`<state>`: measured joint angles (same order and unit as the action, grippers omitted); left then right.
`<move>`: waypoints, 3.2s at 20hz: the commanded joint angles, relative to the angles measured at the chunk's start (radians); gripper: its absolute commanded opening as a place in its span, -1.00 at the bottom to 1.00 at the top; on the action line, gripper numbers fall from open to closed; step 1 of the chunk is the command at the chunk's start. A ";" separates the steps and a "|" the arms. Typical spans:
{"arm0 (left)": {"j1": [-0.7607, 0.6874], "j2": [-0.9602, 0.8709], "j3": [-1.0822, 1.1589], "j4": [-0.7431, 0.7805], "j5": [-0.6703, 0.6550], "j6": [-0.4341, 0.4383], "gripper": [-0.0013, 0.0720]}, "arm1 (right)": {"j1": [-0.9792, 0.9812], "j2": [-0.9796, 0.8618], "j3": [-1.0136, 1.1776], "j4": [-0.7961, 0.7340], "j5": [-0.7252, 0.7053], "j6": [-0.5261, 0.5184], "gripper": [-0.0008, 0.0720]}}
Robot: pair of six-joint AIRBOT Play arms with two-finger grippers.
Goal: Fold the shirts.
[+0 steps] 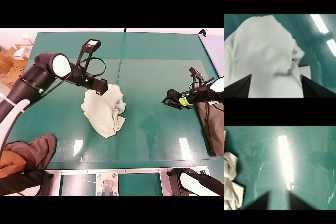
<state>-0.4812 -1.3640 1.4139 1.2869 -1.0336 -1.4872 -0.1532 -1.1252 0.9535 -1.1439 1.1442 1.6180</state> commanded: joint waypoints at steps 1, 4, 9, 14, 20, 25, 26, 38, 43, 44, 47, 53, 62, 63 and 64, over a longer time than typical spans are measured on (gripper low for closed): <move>0.092 -0.026 0.054 -0.026 -0.146 -0.001 0.98 | 0.000 -0.001 0.000 0.000 0.008 0.000 0.20; 0.252 0.002 0.080 -0.021 -0.302 -0.005 0.98 | 0.003 -0.020 0.000 0.031 0.007 -0.012 0.20; 0.330 0.002 -0.138 -0.137 -0.314 0.000 0.98 | 0.081 -0.200 0.000 0.281 -0.050 -0.206 0.20; 0.286 0.002 -0.517 -0.409 0.016 0.113 0.98 | 0.283 -0.414 0.006 0.464 -0.180 -0.349 0.21; 0.288 0.002 -0.579 -0.389 0.204 0.119 0.98 | 0.351 -0.579 0.184 0.587 -0.180 -0.423 0.10; 0.395 0.001 -0.580 -0.390 0.175 0.127 0.98 | 0.299 -0.601 0.247 0.586 -0.179 -0.422 -0.91; 0.417 -0.003 -0.580 -0.395 0.176 0.127 0.98 | 0.288 -0.601 0.247 0.586 -0.175 -0.422 -0.91; 0.352 -0.166 -0.577 -0.765 0.183 0.423 -0.91 | 0.272 -0.598 0.249 0.587 -0.174 -0.422 -0.91; 0.507 -0.050 -0.439 -0.696 0.029 0.389 -0.91 | 0.135 -0.534 0.371 0.586 -0.002 -0.395 -0.91; 0.539 -0.002 -0.390 -0.696 0.008 0.388 -0.91 | 0.102 -0.500 0.398 0.586 0.026 -0.391 -0.91; 0.600 0.131 -0.217 -0.696 -0.037 0.377 -0.91 | 0.008 -0.360 0.484 0.586 0.079 -0.371 -0.91; 0.608 0.275 0.186 -0.692 -0.088 0.360 -0.91 | -0.162 -0.051 0.669 0.580 0.105 -0.363 -0.91; 0.608 0.297 0.409 -0.428 -0.354 0.208 -0.90 | -0.394 0.262 0.745 0.403 0.106 -0.392 -0.91; 0.608 0.297 0.365 -0.396 -0.373 0.203 -0.90 | -0.394 0.264 0.718 0.402 0.136 -0.392 -0.91; 0.608 0.297 0.302 -0.381 -0.383 0.204 -0.90 | -0.387 0.265 0.671 0.402 0.160 -0.393 -0.91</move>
<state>0.1257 -1.0683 1.7855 0.7929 -1.3308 -1.2491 -0.5232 -0.8948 1.6707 -0.6876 1.2575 1.2297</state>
